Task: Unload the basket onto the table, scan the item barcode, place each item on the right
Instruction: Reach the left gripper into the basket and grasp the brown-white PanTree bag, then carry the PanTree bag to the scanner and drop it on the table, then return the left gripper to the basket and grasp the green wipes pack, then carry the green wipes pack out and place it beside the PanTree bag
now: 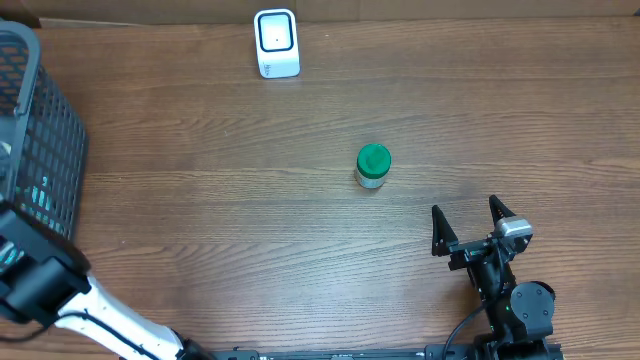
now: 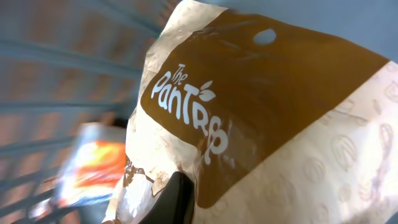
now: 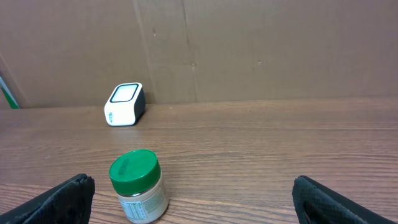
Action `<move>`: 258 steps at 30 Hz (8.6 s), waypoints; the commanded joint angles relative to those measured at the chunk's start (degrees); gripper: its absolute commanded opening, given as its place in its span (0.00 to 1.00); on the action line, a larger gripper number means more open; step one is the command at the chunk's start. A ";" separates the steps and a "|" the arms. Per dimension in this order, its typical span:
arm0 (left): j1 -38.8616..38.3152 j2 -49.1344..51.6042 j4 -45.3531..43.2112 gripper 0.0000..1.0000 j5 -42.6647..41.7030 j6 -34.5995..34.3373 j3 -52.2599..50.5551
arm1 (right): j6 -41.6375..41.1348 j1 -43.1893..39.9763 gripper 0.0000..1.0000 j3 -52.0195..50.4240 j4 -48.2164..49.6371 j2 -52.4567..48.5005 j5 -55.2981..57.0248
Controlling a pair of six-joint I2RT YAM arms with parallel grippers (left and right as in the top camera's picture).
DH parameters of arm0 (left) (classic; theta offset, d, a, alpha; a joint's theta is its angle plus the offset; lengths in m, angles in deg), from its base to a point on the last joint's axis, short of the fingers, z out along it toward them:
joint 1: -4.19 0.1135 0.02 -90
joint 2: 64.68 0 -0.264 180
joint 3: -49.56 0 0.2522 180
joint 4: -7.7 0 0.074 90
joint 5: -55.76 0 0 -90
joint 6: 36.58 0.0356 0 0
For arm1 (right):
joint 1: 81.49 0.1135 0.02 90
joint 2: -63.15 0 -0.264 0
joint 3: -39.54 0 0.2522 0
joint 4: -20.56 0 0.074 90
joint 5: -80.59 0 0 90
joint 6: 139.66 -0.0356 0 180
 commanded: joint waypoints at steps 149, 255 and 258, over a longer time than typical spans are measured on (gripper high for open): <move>7.58 -13.44 -2.73 0.91 -23.34 0.70 -16.79 | -0.35 0.09 1.00 -0.61 0.15 0.68 -0.28; -40.96 -18.60 -1.95 0.04 -18.18 -29.70 -39.91 | -0.35 0.09 1.00 -0.61 0.15 0.68 -0.28; -40.98 -16.11 -3.82 0.04 -18.08 -29.66 -39.91 | -0.35 0.09 1.00 -0.61 0.15 0.68 -0.28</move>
